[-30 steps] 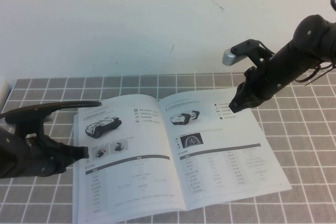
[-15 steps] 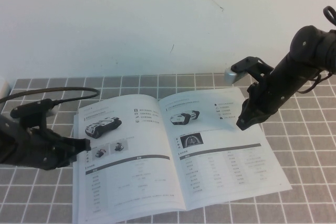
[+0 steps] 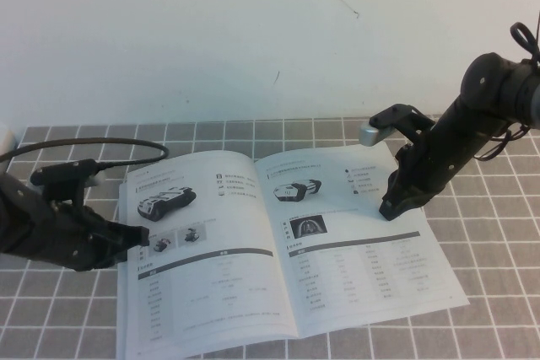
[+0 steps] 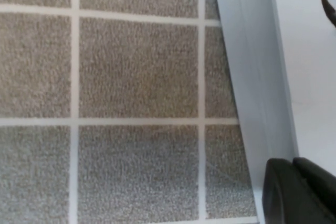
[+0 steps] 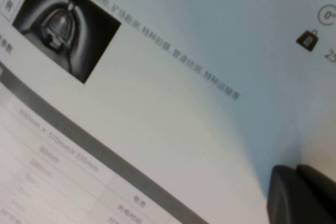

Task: Close book
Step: 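Close the open booklet and leave it lying on the table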

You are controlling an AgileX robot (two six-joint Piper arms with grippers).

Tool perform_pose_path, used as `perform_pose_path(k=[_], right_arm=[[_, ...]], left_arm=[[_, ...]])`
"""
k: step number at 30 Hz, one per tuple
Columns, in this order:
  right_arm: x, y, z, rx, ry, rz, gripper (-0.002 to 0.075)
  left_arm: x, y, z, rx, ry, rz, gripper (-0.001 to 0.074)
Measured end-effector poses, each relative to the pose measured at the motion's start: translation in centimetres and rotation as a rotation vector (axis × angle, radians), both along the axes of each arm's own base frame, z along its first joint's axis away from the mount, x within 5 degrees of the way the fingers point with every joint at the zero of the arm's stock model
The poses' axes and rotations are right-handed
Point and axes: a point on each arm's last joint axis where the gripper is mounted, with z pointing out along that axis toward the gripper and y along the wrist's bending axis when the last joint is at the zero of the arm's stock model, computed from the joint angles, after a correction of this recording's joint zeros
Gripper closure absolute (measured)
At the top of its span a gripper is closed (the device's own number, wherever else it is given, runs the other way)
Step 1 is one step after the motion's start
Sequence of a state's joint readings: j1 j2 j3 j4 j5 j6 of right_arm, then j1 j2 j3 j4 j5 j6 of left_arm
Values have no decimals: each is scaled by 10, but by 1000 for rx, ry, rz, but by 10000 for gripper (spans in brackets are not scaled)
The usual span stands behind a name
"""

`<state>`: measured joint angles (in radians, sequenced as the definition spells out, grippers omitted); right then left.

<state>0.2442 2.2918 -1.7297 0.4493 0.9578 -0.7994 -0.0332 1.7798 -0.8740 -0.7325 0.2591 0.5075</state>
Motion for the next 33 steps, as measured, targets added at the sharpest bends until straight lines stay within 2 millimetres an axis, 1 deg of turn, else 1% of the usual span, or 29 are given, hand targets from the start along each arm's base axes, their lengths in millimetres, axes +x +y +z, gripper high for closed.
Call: perform_pose_path(k=[6, 8, 13, 19, 23, 25, 30, 33], right_arm=[[0, 0, 0, 0, 0, 0, 729], [0, 0, 0, 0, 1, -2, 729], [0, 0, 0, 0, 2, -4, 729], [0, 0, 0, 0, 7, -17, 729], [0, 0, 0, 2, 9, -21, 729], [0, 0, 0, 2, 9, -22, 729], [0, 0, 0, 2, 10, -24, 729], [0, 0, 0, 2, 10, -24, 729]], left_arm=[[-1, 0, 10, 7, -32, -8, 738], [-1, 0, 11, 12, -33, -12, 738], [-4, 3, 9, 23, 2, 1, 738], [-6, 15, 7, 51, 43, 41, 738], [-6, 15, 1, 48, 64, 53, 738], [-4, 14, -1, 45, 64, 59, 738], [-3, 0, -2, 54, 44, 21, 738], [1, -4, -2, 58, 38, 4, 738]])
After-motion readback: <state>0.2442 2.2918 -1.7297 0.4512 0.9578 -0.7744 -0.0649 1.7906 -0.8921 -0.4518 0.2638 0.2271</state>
